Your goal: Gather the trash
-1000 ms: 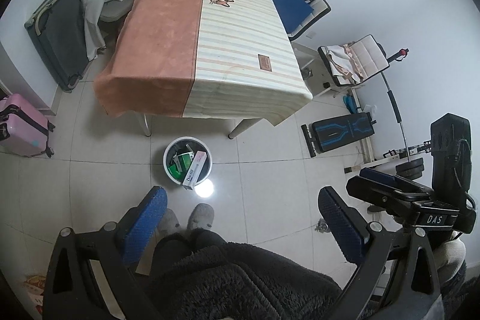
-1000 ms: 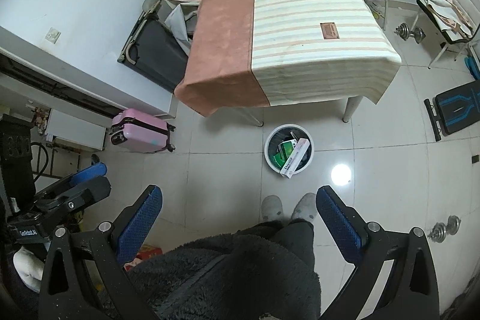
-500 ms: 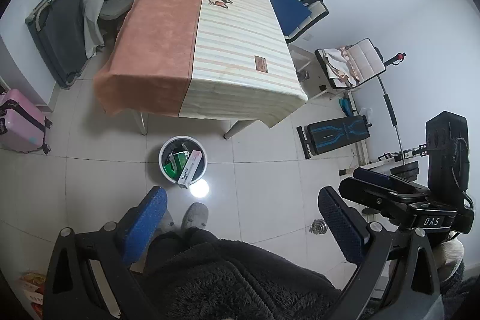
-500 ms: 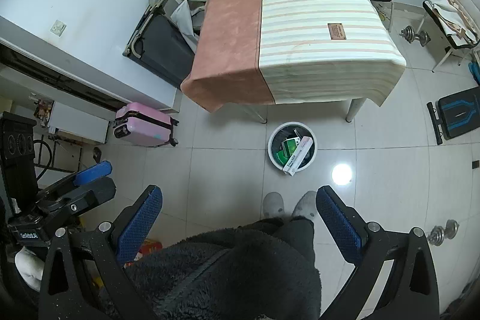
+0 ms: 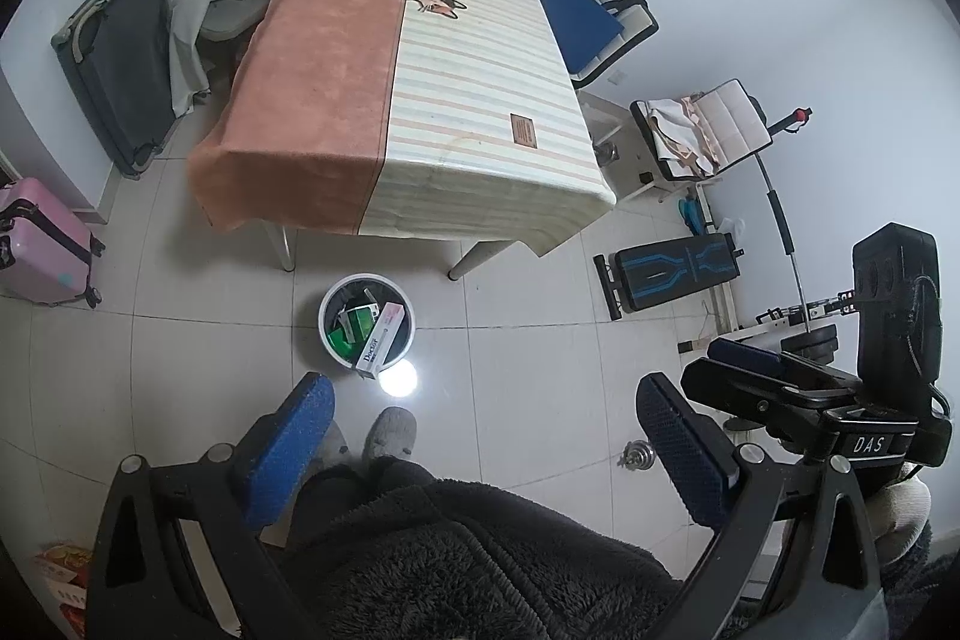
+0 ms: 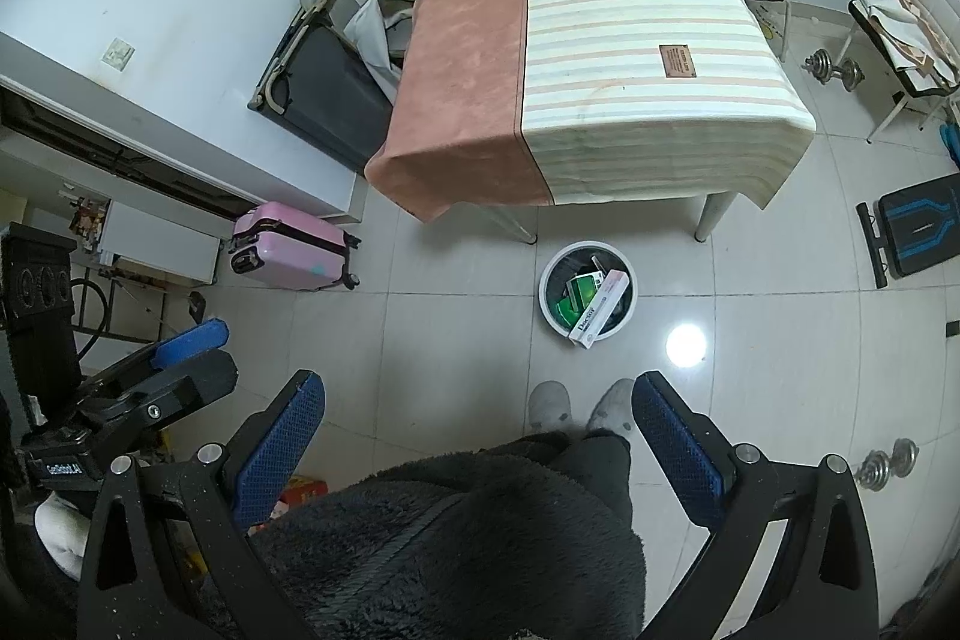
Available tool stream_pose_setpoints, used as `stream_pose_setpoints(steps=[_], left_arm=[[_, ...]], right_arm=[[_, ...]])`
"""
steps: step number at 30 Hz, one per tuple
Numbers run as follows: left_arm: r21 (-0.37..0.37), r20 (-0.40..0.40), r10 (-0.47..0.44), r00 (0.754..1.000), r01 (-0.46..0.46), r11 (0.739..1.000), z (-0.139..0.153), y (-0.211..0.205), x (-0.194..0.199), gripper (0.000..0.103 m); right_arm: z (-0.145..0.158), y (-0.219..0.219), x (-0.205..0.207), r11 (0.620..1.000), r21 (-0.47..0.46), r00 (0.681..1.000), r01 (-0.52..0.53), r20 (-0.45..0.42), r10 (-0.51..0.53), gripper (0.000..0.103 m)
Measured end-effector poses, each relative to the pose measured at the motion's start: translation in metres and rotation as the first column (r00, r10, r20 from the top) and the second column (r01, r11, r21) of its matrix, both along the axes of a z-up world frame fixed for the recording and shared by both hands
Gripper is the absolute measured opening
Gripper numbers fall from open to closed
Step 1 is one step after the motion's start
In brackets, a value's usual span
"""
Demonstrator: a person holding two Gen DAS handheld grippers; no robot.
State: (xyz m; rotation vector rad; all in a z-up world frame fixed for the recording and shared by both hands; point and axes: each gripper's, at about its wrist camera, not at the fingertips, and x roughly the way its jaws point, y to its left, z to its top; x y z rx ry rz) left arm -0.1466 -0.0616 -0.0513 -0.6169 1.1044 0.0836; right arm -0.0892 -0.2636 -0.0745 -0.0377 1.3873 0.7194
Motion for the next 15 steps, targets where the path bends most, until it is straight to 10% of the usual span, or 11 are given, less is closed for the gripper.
stream_pose_setpoints(steps=[15], left_arm=[[-0.002,0.001,0.003,1.000,-0.003,1.000,-0.0007,-0.0045,0.0004,0.103]], right_arm=[[0.0031,-0.0047,-0.0018,1.000,-0.002,1.000,0.009,-0.002,-0.009,0.103]])
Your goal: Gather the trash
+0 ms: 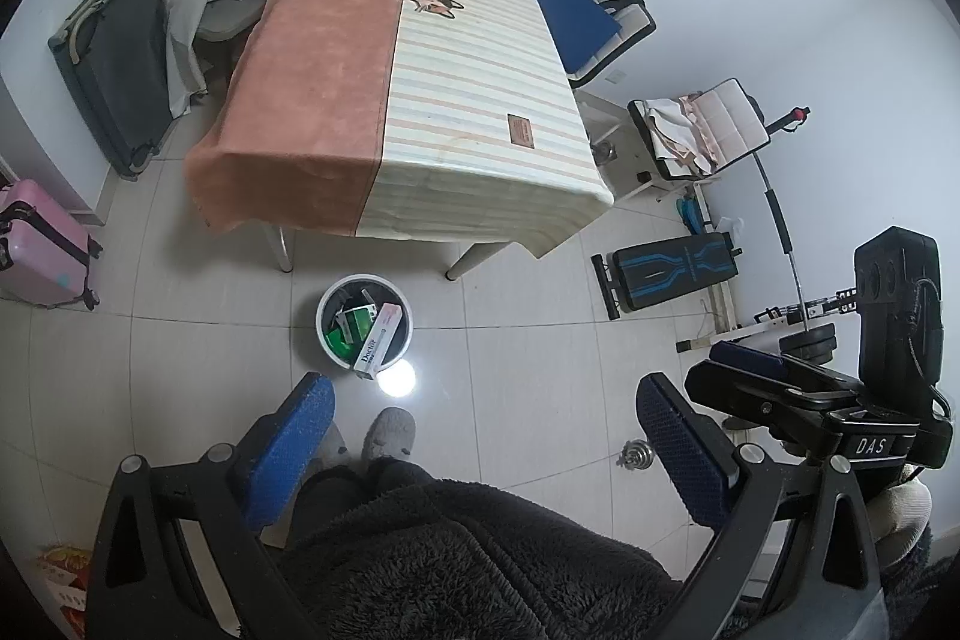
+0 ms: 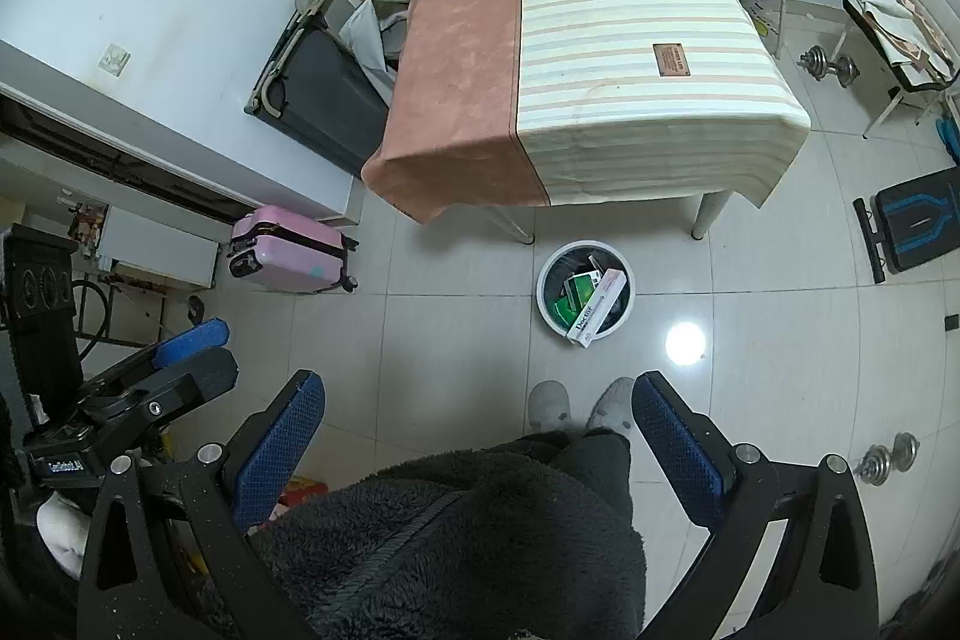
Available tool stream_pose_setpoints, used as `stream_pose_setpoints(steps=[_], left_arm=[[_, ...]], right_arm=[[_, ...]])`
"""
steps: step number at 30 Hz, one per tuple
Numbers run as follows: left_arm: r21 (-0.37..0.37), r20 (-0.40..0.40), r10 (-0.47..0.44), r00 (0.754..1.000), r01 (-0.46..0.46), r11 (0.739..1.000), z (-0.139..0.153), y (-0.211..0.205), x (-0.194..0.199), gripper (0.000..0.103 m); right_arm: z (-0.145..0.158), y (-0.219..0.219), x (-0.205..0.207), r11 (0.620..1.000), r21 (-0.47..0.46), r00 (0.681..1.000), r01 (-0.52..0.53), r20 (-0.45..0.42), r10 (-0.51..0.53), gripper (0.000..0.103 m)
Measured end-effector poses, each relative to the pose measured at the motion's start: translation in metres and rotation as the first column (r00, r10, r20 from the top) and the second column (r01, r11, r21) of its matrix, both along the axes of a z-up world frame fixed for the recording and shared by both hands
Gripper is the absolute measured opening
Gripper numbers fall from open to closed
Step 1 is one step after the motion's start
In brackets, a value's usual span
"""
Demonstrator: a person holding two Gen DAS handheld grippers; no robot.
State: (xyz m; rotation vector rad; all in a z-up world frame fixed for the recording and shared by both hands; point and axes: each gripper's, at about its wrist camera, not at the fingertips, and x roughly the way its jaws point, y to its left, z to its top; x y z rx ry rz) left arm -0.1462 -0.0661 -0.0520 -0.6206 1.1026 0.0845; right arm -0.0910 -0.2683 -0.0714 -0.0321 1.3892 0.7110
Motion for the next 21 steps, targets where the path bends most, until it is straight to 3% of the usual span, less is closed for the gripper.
stream_pose_setpoints(steps=[21], left_arm=[[-0.002,0.005,-0.011,1.000,0.011,1.000,-0.0002,-0.0072,0.0033,0.103]], right_arm=[[0.0035,-0.0071,0.0033,1.000,0.011,1.000,0.014,0.000,-0.014,0.103]])
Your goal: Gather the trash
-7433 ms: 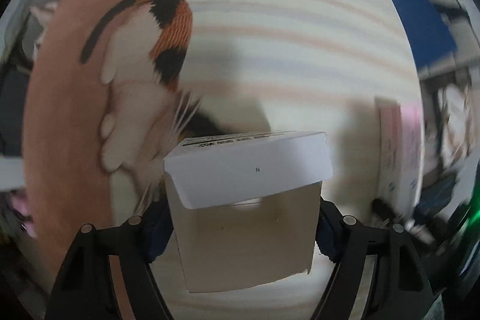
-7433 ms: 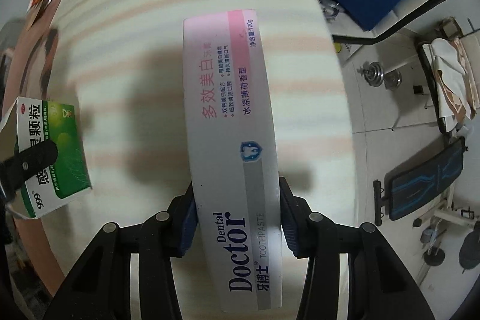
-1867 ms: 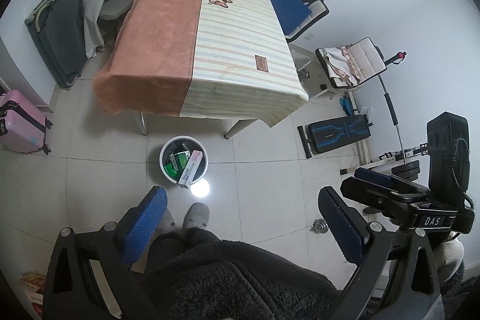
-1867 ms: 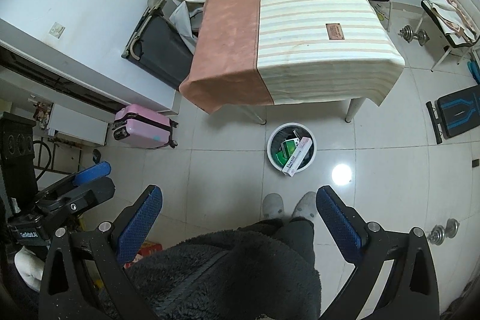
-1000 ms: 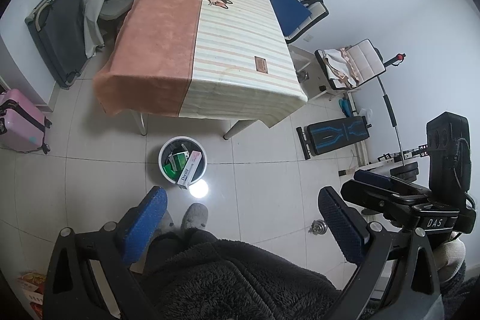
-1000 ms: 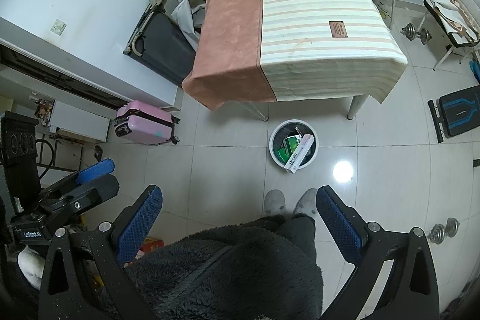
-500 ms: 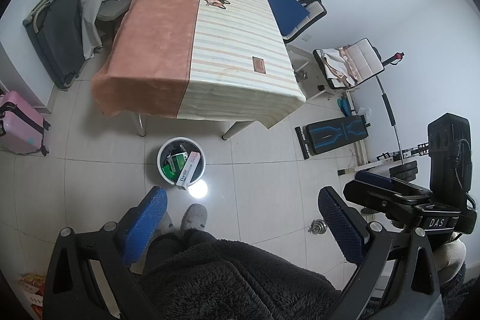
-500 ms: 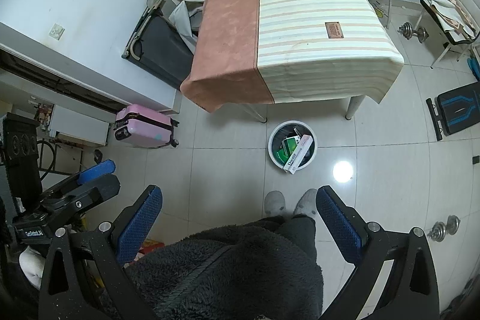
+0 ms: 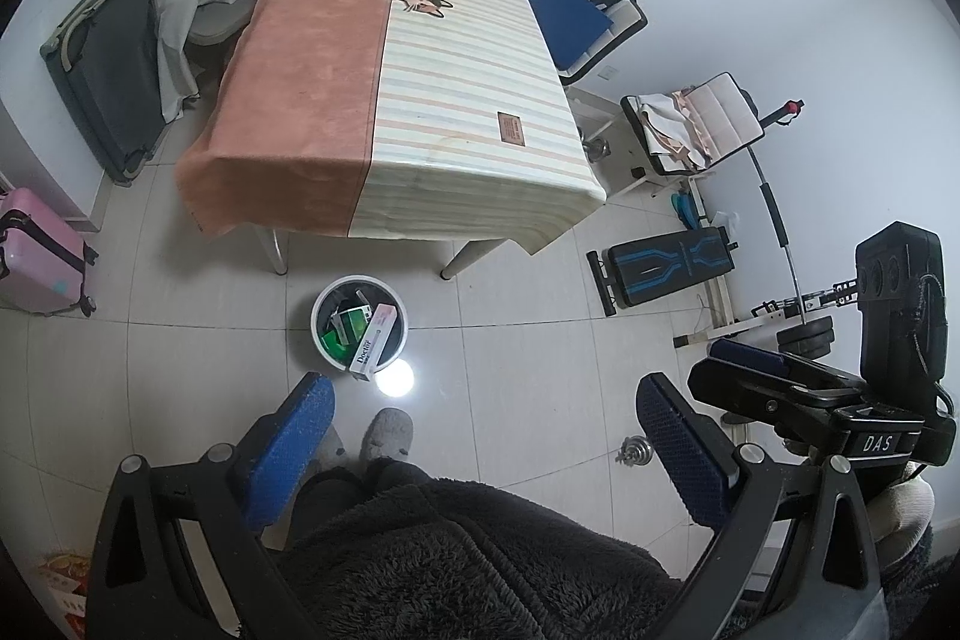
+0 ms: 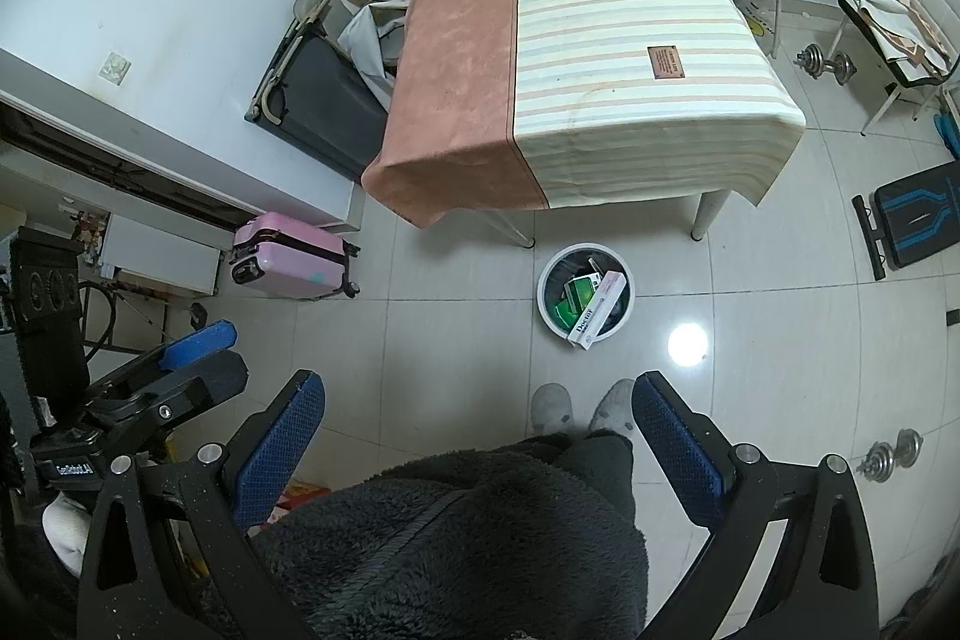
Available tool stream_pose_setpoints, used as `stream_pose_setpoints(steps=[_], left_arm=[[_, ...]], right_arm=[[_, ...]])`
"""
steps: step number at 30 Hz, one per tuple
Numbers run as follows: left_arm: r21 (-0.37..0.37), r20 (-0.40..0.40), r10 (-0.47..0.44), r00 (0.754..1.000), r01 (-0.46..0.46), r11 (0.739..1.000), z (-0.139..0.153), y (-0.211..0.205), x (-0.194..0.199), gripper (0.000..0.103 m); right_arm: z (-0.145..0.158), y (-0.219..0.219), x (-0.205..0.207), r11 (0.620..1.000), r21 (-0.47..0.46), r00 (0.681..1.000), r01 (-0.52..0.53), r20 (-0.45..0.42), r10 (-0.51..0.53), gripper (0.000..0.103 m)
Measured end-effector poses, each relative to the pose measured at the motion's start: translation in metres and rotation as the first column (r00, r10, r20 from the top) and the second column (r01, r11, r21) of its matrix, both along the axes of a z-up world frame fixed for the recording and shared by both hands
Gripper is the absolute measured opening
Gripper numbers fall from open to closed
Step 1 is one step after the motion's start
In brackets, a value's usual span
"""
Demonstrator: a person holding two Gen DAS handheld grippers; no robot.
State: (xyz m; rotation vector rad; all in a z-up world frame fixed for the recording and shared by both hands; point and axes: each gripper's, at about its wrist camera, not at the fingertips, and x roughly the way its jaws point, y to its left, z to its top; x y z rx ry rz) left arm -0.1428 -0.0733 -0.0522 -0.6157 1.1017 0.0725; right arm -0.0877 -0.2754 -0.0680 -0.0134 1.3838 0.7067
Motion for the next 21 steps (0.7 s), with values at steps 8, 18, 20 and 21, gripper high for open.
stream_pose_setpoints(steps=[8,18,20,21], left_arm=[[0.002,0.004,-0.001,1.000,0.001,1.000,0.0012,-0.0009,0.0011,0.103],[0.003,0.004,-0.003,1.000,0.003,1.000,0.0012,-0.0012,0.0007,0.103],[0.003,0.005,-0.002,1.000,0.002,1.000,0.0012,-0.0015,0.0006,0.103],[0.003,0.005,-0.002,1.000,0.002,1.000,0.0012,-0.0016,0.0005,0.103]], right_arm=[[0.0005,0.0007,0.0004,1.000,0.002,1.000,0.003,0.000,-0.003,0.103],[0.0020,0.0008,0.0002,1.000,0.005,1.000,0.002,0.001,-0.002,0.103],[0.0020,0.0009,0.0000,1.000,0.004,1.000,0.002,0.002,-0.002,0.103],[0.0021,0.0009,0.0000,1.000,0.005,1.000,0.002,0.002,-0.002,0.103]])
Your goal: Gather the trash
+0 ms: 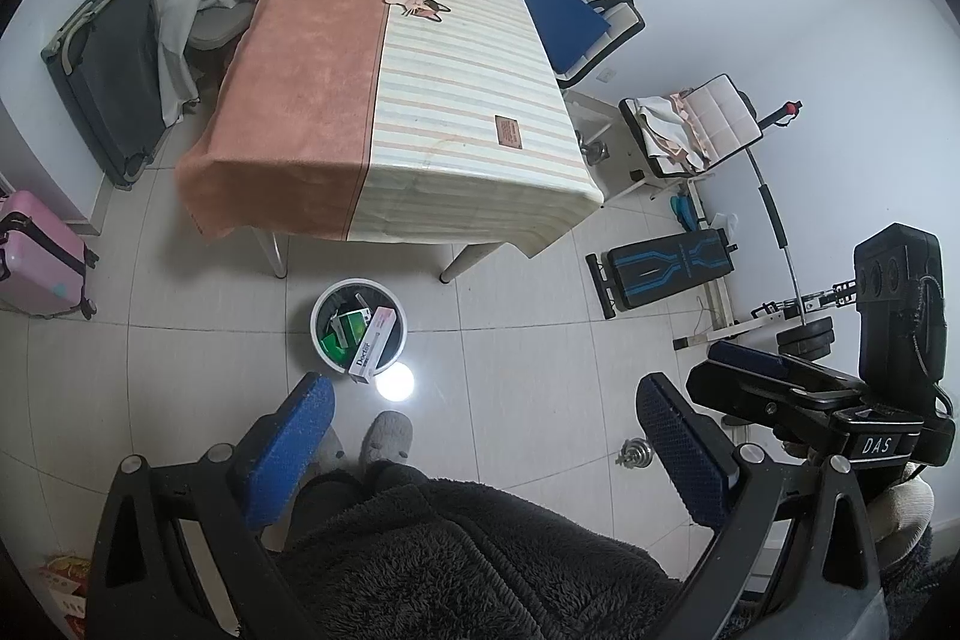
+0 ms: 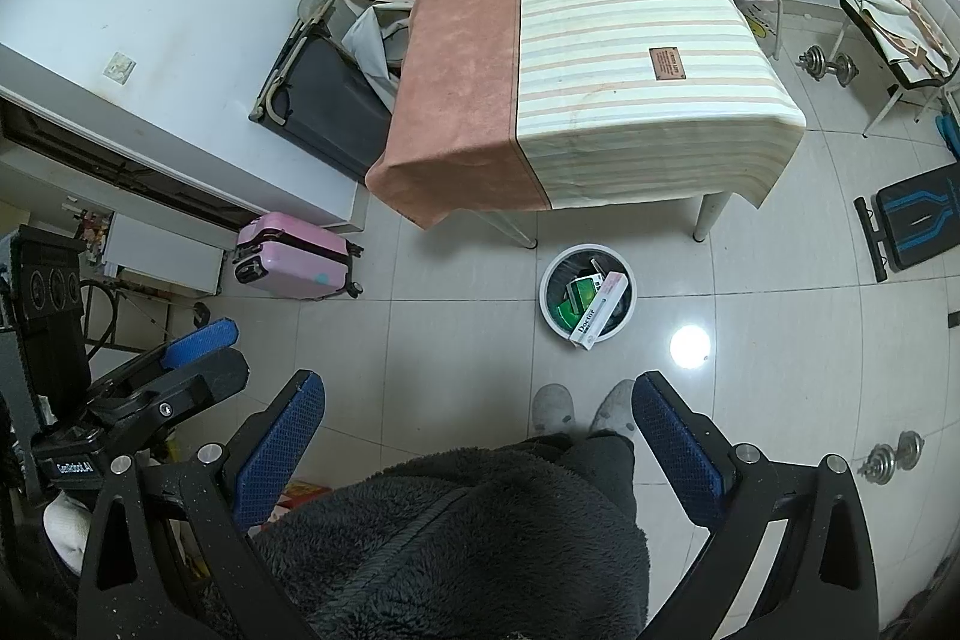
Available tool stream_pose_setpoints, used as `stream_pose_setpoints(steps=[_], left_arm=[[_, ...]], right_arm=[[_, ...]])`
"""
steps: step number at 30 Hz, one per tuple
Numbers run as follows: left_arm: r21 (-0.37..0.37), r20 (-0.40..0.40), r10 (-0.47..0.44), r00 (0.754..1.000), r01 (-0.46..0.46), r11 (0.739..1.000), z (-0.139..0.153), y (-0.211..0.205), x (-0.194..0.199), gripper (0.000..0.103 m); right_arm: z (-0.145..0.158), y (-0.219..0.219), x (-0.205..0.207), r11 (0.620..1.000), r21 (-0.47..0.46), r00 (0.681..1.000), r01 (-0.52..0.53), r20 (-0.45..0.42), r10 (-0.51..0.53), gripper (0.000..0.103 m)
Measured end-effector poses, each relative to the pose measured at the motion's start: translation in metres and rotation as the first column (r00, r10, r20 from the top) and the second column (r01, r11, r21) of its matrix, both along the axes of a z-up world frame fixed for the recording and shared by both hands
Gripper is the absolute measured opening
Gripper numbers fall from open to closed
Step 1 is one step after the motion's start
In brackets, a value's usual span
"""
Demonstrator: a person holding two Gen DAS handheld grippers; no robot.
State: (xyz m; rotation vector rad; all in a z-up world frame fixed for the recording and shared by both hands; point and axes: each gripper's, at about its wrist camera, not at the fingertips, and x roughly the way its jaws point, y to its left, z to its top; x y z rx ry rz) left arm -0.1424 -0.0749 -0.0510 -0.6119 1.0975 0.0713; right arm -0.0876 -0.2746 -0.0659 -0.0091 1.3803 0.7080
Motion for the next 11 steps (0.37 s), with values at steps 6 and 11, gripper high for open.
stream_pose_setpoints(steps=[6,11], left_arm=[[0.001,-0.001,0.000,1.000,0.000,1.000,0.0007,-0.0014,0.0005,0.103],[0.004,0.003,0.002,1.000,-0.002,1.000,0.0039,0.0025,0.0027,0.103]], right_arm=[[-0.0003,0.0003,-0.0002,1.000,-0.001,1.000,-0.002,0.000,0.002,0.103],[0.0007,0.0019,-0.0016,1.000,0.003,1.000,-0.003,-0.002,0.003,0.103]])
